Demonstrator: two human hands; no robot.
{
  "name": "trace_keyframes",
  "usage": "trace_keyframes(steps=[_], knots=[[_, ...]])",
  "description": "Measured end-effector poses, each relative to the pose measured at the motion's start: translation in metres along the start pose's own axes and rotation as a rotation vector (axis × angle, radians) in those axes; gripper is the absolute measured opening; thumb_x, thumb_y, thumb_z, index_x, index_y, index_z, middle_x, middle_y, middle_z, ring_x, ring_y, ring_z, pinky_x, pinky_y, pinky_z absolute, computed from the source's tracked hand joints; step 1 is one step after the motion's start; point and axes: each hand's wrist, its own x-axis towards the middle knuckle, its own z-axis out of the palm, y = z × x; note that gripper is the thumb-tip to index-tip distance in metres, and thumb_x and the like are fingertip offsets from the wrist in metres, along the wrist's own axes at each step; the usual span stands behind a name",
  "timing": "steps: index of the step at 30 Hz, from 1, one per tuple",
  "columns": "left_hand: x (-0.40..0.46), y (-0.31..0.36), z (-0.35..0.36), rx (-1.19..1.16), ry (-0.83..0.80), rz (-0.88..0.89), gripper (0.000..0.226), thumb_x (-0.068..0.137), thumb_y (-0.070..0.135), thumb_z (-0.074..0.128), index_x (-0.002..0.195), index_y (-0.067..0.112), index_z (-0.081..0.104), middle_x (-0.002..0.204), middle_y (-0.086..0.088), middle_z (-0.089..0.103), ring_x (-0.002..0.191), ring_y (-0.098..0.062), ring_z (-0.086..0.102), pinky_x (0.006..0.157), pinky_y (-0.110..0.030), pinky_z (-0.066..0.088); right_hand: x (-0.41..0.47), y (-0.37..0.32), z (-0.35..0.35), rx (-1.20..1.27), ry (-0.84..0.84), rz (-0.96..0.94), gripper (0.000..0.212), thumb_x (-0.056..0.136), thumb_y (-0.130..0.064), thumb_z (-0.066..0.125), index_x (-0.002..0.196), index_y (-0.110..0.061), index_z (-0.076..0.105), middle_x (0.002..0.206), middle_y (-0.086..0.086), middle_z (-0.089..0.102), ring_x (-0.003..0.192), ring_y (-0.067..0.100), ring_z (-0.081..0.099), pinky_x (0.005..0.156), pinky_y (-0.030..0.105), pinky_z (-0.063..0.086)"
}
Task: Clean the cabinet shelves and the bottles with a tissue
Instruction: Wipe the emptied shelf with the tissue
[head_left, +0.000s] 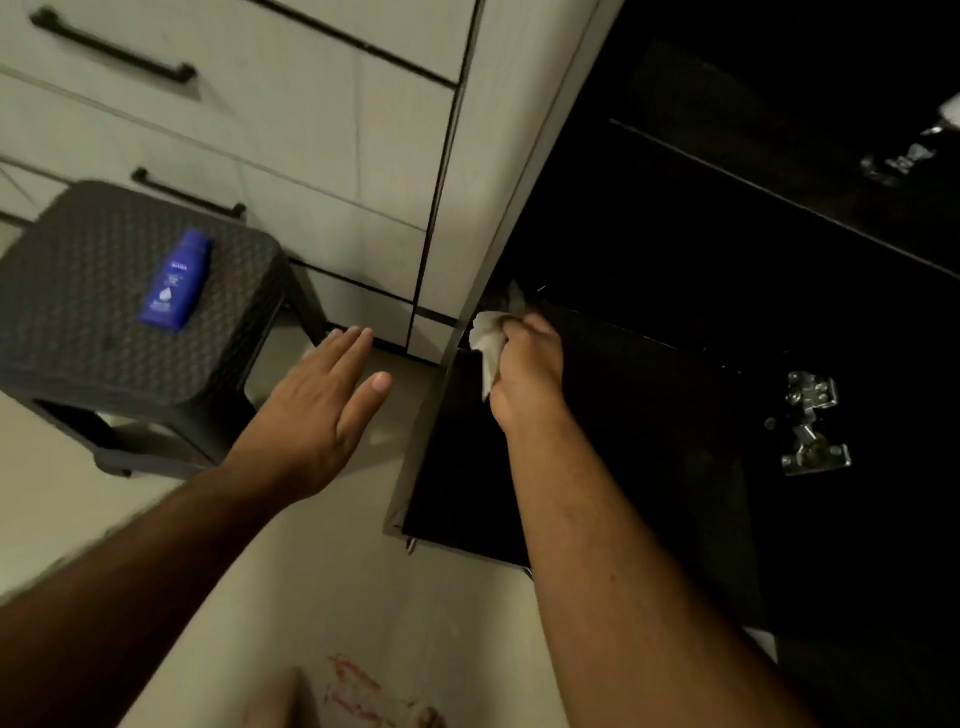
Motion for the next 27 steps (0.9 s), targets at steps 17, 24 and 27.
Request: trace_keyframes(steps=[17, 24, 27], knots=[[0.034, 0.021, -0.025, -0.025, 0.015, 0.062, 0.089, 0.083, 0.076, 0.000, 0.154, 0.023, 0.011, 0.161, 0.006, 0.010, 0.145, 0.000, 0.003, 0.115, -0.022, 0.004, -0.015, -0.036, 0.017, 0.048, -0.158, -0.023, 0.094, 0.081, -0.080, 0.008, 0.155, -0.023, 0.015, 0.157, 0.012, 0.029, 0.120, 0.022, 0.050, 0.113, 0.044, 0.027], [0.043, 0.023, -0.027, -0.017, 0.021, 0.094, 0.086, 0.085, 0.073, 0.000, 0.154, 0.022, 0.011, 0.161, 0.004, 0.012, 0.145, 0.000, 0.003, 0.115, -0.021, 0.004, -0.036, -0.074, 0.009, 0.146, -0.196, -0.242, 0.040, 0.100, -0.035, 0.036, 0.135, -0.017, 0.044, 0.122, 0.007, 0.049, 0.096, 0.017, 0.050, 0.080, 0.027, 0.044], [0.040, 0.024, -0.024, -0.008, -0.009, 0.082, 0.085, 0.085, 0.071, 0.001, 0.154, 0.022, 0.009, 0.162, 0.005, 0.009, 0.144, 0.001, 0.001, 0.115, -0.020, 0.003, -0.052, -0.090, 0.001, 0.274, -0.281, -0.273, 0.013, 0.095, -0.019, 0.044, 0.083, -0.015, 0.049, 0.082, -0.001, 0.041, 0.070, 0.010, 0.042, 0.056, 0.020, 0.036]])
